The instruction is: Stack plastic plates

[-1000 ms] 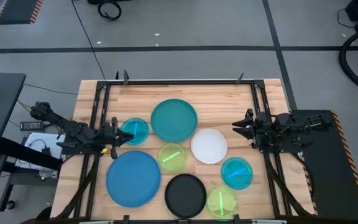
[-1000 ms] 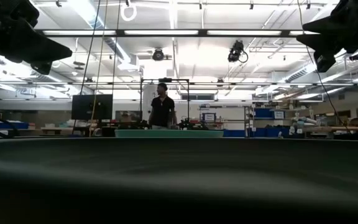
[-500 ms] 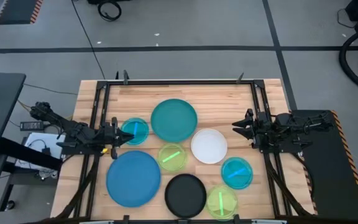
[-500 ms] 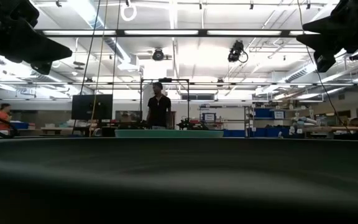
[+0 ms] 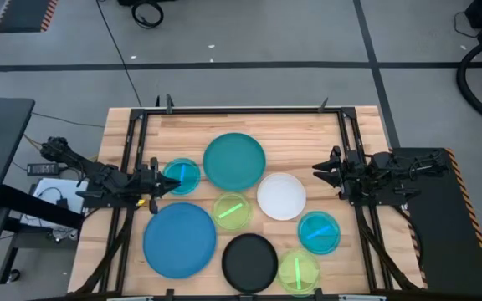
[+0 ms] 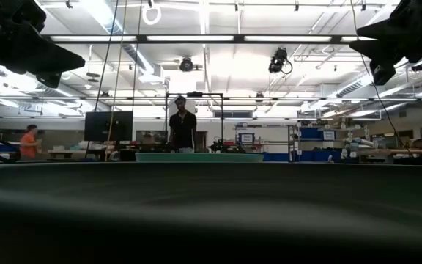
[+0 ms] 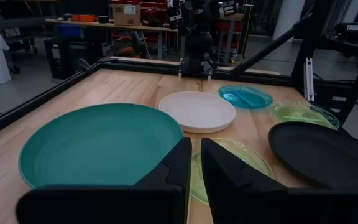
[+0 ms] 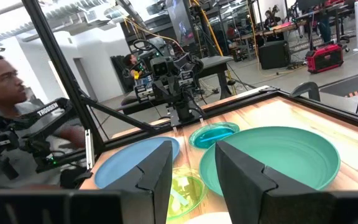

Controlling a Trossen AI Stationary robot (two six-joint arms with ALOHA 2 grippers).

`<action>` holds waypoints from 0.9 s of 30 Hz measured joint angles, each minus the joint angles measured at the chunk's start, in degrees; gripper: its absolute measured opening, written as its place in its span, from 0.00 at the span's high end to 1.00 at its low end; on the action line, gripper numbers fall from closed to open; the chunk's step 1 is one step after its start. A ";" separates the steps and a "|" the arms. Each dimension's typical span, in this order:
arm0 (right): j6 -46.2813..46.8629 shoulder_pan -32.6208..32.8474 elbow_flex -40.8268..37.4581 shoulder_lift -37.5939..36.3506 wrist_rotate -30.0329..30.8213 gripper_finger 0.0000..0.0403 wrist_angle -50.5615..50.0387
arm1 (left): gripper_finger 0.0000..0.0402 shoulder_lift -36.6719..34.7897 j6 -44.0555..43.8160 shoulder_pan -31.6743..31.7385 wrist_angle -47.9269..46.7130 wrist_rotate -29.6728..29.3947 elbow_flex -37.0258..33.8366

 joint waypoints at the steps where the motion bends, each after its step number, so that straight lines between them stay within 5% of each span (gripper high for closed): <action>1: 0.00 0.01 0.02 0.00 -0.02 0.67 0.00 | 0.89 0.01 0.00 0.00 -0.01 0.00 0.00; 20: 0.00 0.02 0.02 0.00 0.00 0.67 0.00 | 0.89 0.01 0.10 0.00 0.03 0.01 0.01; 27: 0.00 0.02 0.02 0.00 0.00 0.67 0.00 | 0.89 0.01 17.78 0.48 9.32 -0.08 0.01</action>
